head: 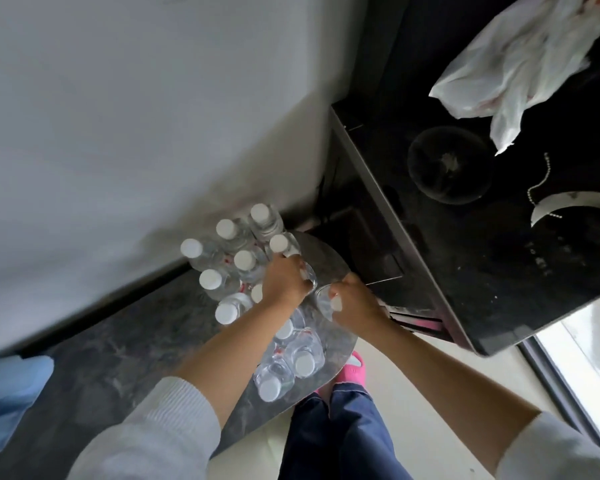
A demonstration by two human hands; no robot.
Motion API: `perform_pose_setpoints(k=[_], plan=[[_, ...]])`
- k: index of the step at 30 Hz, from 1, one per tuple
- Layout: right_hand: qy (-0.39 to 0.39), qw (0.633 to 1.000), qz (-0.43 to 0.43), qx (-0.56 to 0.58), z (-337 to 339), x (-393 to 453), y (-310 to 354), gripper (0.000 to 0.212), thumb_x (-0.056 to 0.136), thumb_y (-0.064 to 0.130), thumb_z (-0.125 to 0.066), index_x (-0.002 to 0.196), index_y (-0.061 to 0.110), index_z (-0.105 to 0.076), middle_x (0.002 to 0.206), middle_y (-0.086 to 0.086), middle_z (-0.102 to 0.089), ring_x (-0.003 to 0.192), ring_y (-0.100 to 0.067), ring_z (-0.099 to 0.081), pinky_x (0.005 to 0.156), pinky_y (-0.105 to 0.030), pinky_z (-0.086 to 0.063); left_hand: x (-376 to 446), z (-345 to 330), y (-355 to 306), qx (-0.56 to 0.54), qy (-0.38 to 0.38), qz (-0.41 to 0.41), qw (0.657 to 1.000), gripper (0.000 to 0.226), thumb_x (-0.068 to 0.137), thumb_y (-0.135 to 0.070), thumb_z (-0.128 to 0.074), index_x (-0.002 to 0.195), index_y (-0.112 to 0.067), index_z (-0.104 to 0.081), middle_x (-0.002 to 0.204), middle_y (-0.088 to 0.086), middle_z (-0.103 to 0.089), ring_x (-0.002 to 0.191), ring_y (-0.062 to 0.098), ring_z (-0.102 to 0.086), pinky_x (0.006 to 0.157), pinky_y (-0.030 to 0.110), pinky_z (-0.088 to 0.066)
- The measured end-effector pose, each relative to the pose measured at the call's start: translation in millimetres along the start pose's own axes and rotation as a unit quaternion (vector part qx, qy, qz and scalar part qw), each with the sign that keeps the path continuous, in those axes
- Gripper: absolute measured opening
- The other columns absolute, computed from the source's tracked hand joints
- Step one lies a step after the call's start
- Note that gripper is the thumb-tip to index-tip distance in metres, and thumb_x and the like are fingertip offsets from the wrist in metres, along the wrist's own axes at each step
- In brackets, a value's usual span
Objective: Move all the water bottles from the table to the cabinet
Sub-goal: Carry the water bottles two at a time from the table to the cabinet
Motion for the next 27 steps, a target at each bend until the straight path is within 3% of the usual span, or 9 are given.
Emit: perform_pose_setpoints(k=[3,9,14,17,21,27], plan=[[0.003,1.000,0.008,-0.005,-1.8,3.2,3.4,0.035,0.084,0.006,-0.057,0.119,0.008,-0.057,0.130,-0.012,-0.042,0.118,-0.026,-0.051,0.097,-0.024,-0.040,1.2,1.3,1.3,0.002,-0.013,-0.007,1.000,0.037,0.084,-0.018,-0.063,0.120,-0.008,-0.060,0.133,0.015,-0.050,0.122,0.030,-0.051,0.097,0.033,-0.043],[0.009,1.000,0.004,-0.028,-7.5,6.8,10.2,0.035,0.084,0.010,-0.060,0.119,0.012,-0.057,0.131,-0.008,-0.042,0.116,-0.024,-0.053,0.096,-0.024,-0.041,-9.3,1.5,-1.1,0.048,0.038,-0.087,0.994,0.054,0.082,-0.023,-0.069,0.131,-0.012,-0.049,0.135,0.014,-0.046,0.123,0.031,-0.049,0.094,0.036,-0.045],[0.022,0.999,0.008,-0.047,-17.7,6.8,21.5,0.035,0.083,0.012,-0.061,0.117,0.013,-0.057,0.130,-0.007,-0.041,0.115,-0.023,-0.051,0.092,-0.026,-0.044,-27.1,28.8,39.1,0.075,-0.037,-0.111,0.990,0.043,0.088,-0.027,-0.058,0.128,-0.011,-0.053,0.128,0.010,-0.053,0.123,0.027,-0.045,0.098,0.035,-0.043],[0.017,0.999,0.005,-0.051,-19.4,5.2,25.2,0.034,0.083,0.014,-0.060,0.117,0.013,-0.055,0.130,-0.007,-0.041,0.111,-0.025,-0.054,0.087,-0.028,-0.046,-39.5,40.1,68.2,0.065,-0.090,-0.095,0.989,0.033,0.088,-0.022,-0.058,0.116,-0.004,-0.061,0.116,0.015,-0.061,0.117,0.033,-0.051,0.095,0.037,-0.044],[0.033,0.994,0.049,-0.087,-25.8,1.9,36.0,0.035,0.084,0.016,-0.060,0.119,0.010,-0.053,0.130,-0.007,-0.040,0.112,-0.024,-0.054,0.091,-0.028,-0.046,-54.1,46.1,87.3,0.061,-0.146,-0.099,0.982,0.022,0.064,-0.007,-0.080,0.083,-0.001,-0.071,0.082,0.016,-0.070,0.082,0.038,-0.067,0.067,0.038,-0.057],[0.039,0.990,0.075,-0.112,-27.2,2.1,41.2,0.035,0.085,0.017,-0.060,0.118,0.008,-0.052,0.128,-0.008,-0.040,0.110,-0.024,-0.053,0.093,-0.029,-0.044,-70.7,40.0,96.5,0.034,-0.161,-0.098,0.982,0.026,0.051,-0.002,-0.086,0.071,-0.005,-0.070,0.072,0.011,-0.069,0.070,0.033,-0.068,0.061,0.033,-0.057]])
Point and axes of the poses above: each hand's wrist, its own x-axis towards the middle knuckle, its own z-axis out of the back of the hand, y = z × x, the point moved 9 cm from there along x, towards the middle knuckle
